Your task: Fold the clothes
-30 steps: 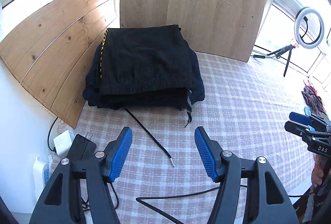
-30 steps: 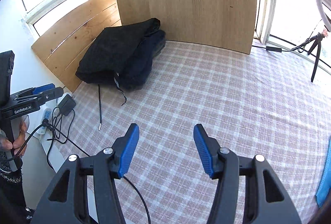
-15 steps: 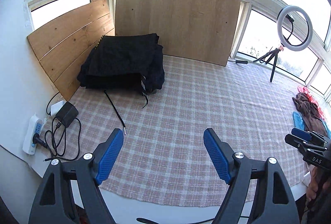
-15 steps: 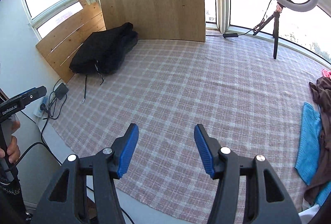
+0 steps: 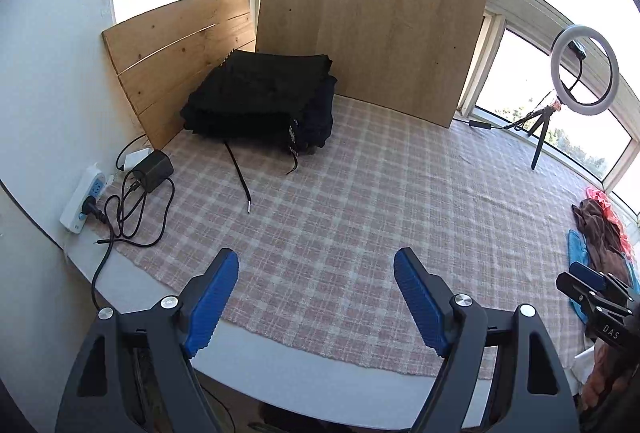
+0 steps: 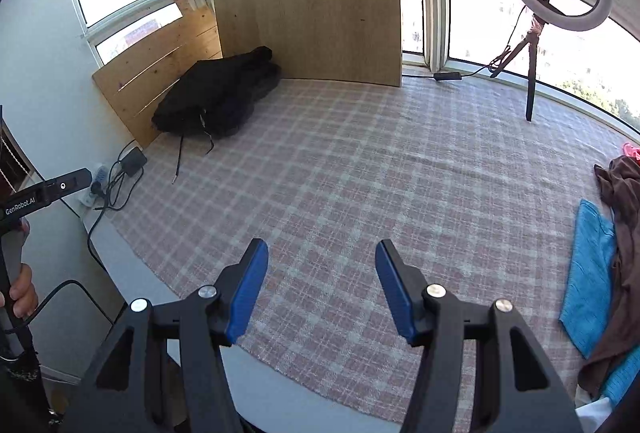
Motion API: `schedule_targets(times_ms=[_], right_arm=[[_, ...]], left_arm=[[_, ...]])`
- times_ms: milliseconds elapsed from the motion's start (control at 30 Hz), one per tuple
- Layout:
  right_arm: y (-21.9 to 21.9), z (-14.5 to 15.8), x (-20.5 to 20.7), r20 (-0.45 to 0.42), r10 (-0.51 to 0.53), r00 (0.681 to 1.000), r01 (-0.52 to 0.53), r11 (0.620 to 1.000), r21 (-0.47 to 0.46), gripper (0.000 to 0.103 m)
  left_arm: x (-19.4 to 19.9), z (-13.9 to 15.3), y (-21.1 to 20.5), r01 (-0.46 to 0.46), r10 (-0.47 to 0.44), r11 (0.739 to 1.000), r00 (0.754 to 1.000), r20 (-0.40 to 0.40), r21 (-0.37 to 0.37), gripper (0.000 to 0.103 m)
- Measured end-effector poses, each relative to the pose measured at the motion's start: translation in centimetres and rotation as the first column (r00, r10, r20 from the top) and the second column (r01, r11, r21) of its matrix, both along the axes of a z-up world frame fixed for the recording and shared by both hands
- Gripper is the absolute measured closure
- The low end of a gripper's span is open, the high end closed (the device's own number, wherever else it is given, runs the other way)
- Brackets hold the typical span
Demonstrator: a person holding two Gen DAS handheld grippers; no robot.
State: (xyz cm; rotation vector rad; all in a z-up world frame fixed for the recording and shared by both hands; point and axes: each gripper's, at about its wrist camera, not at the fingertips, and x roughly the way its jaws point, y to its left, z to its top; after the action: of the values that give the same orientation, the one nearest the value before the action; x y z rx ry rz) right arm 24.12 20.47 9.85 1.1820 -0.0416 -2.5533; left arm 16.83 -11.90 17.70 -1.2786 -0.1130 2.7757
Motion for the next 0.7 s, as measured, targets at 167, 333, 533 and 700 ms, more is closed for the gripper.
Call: schedule_targets(times_ms=[167, 333, 533, 700], right_arm=[[-0.5, -0.2, 0.2, -0.002, 0.020, 1.000, -0.020, 1.000, 0.009, 0.048], [-0.9, -0.4, 0.3, 0.002, 0.034, 0.999, -0.034, 0.999, 0.015, 0.048], [-1.0, -0.4, 0.0, 0.002, 0.039, 0.999, -0.039, 0.999, 0.011, 0.048], [-0.9, -0.4, -0.4, 0.008, 0.037, 0.999, -0.037, 0.999, 0.005, 0.048]], left_arm=[[0.8, 0.6, -1.0, -0.028, 0.029, 0.999, 0.999, -0.028, 0.032, 0.009], [1.6, 1.4, -1.3, -0.024, 0.028, 0.998, 0.997, -0.075, 0.050, 0.001], [1.5, 1.5, -1.8, -0.042, 0.049, 0.995, 0.996, -0.074, 0.086, 0.001], [1.1, 1.5, -2.7, -0.061, 0.071, 0.990, 0.994, -0.078, 0.130, 0.001]])
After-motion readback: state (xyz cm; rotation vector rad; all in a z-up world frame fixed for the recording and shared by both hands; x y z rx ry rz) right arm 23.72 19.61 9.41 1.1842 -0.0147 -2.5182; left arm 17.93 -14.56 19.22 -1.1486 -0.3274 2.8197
